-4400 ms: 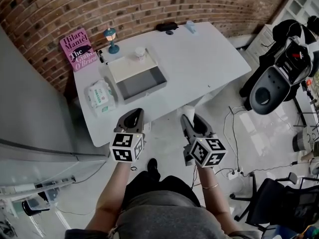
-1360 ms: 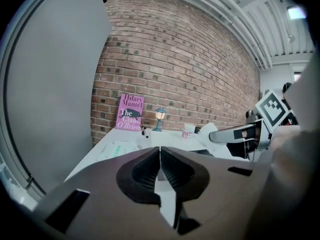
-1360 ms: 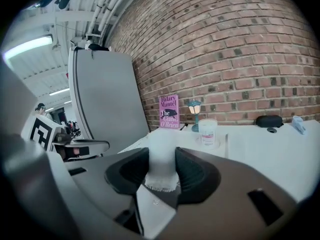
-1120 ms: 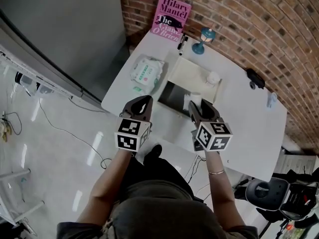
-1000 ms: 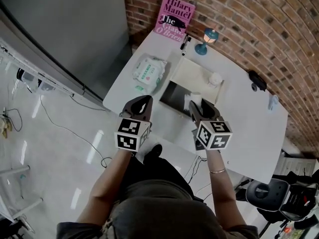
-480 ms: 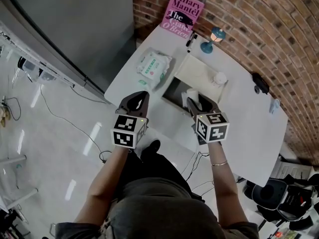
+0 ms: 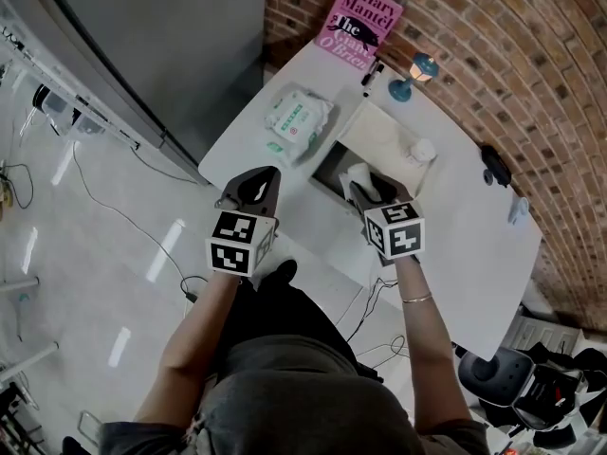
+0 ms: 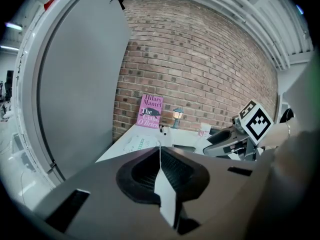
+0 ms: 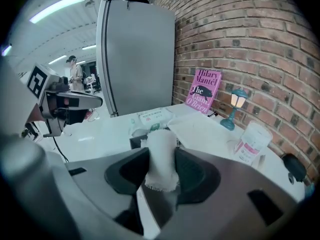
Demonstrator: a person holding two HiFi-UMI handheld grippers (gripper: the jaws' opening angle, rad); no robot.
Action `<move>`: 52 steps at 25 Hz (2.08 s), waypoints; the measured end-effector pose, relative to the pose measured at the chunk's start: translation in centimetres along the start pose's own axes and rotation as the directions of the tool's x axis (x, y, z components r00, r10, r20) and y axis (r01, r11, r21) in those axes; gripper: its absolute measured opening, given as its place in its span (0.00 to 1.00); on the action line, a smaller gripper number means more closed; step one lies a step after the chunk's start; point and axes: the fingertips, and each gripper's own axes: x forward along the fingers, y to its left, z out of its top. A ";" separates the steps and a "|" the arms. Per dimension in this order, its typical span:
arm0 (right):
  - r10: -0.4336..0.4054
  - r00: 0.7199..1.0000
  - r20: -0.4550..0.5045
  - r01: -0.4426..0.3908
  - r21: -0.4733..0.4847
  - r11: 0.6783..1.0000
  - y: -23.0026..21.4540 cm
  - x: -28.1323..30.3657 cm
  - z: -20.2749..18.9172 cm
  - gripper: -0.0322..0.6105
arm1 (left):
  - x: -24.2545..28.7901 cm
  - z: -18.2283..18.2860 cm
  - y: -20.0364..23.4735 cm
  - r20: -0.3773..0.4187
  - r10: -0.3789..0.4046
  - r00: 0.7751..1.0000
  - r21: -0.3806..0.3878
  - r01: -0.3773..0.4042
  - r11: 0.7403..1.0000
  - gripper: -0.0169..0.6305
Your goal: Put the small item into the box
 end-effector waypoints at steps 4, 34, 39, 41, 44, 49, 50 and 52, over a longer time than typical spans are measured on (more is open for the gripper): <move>0.005 0.999 -0.038 -0.007 -0.054 0.999 -0.1 0.9 -0.2 0.31 | -0.2 -0.3 0.5 0.001 0.014 1.000 -0.011 -0.014 1.000 0.07; 0.054 0.953 -0.299 -0.152 -0.317 0.936 0.9 6.1 -2.9 0.31 | -1.9 -1.0 4.7 -0.017 0.100 0.995 -0.045 -0.101 0.994 0.07; 0.048 0.943 -0.329 -0.165 -0.339 0.926 0.9 6.7 -3.8 0.31 | -1.6 -1.2 4.8 -0.025 0.098 0.995 -0.043 -0.099 0.994 0.07; 0.050 0.940 -0.336 -0.172 -0.342 0.924 0.8 6.8 -4.0 0.31 | -1.6 -1.2 4.9 -0.027 0.096 0.995 -0.041 -0.097 0.994 0.07; 0.057 0.938 -0.342 -0.183 -0.348 0.919 0.7 6.8 -4.3 0.31 | -1.4 -1.2 4.8 -0.033 0.092 0.995 -0.042 -0.093 0.995 0.07; 0.065 0.938 -0.340 -0.190 -0.348 0.918 0.8 6.9 -4.3 0.32 | -1.0 -1.5 4.7 -0.041 0.081 0.996 -0.046 -0.083 0.996 0.07; 0.064 0.939 -0.338 -0.188 -0.349 0.918 0.8 6.9 -4.3 0.32 | -0.9 -1.5 4.7 -0.041 0.078 0.996 -0.046 -0.080 0.996 0.07; 0.058 0.942 -0.330 -0.182 -0.358 0.916 0.8 6.9 -4.3 0.32 | -0.7 -1.5 4.5 -0.043 0.073 0.996 -0.044 -0.075 0.996 0.07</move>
